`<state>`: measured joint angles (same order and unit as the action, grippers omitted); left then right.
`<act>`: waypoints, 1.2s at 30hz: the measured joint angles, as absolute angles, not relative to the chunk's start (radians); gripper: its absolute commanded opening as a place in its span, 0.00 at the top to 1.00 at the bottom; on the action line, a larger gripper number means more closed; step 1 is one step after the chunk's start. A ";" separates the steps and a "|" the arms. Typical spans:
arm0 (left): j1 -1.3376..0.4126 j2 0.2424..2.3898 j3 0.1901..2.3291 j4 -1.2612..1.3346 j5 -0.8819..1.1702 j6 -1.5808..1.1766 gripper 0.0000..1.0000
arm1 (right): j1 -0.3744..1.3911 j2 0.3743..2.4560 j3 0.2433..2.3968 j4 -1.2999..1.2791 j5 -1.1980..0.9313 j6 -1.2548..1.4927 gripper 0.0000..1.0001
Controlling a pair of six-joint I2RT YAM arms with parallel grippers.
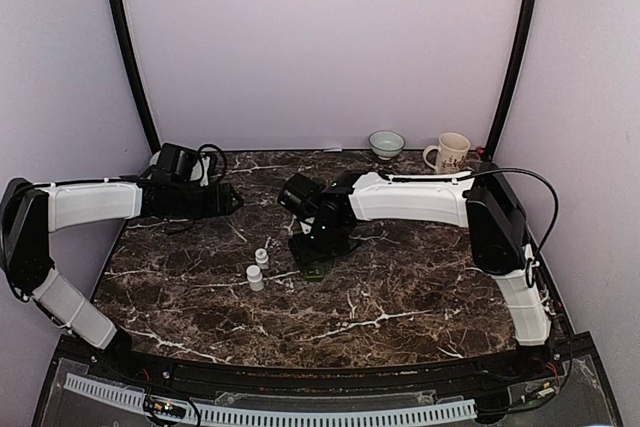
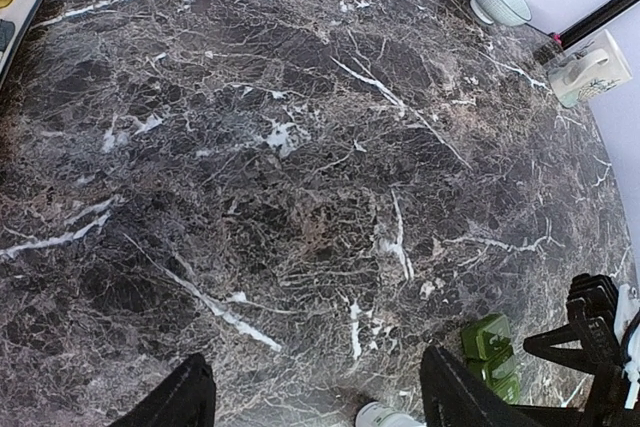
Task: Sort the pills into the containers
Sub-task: Pick up the pill container from the center of the board.
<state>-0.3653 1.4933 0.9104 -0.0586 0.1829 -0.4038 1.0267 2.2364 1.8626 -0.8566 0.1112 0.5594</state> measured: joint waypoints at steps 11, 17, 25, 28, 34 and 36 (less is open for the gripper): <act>-0.376 1.494 0.916 -0.062 0.183 -0.404 0.27 | 1.026 2.242 1.842 -0.824 0.073 0.559 0.36; -0.381 1.494 0.916 -0.062 0.183 -0.404 0.27 | 1.017 2.252 1.834 -0.814 0.067 0.559 0.36; -0.385 1.494 0.916 -0.062 0.183 -0.405 0.27 | 1.013 2.269 1.833 -0.811 0.063 0.560 0.36; -0.385 1.494 0.916 -0.062 0.183 -0.405 0.27 | 1.011 2.268 1.824 -0.804 0.063 0.561 0.36; -0.385 1.494 0.916 -0.062 0.183 -0.405 0.27 | 1.010 2.265 1.805 -0.788 0.062 0.564 0.43; -0.385 1.494 0.916 -0.062 0.183 -0.405 0.27 | 1.009 2.265 1.804 -0.789 0.062 0.564 0.47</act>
<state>-0.3855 1.4940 0.9161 -0.0616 0.1833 -0.4053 1.0092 2.2650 1.8042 -0.7887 0.0616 0.5636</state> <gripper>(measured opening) 0.729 0.576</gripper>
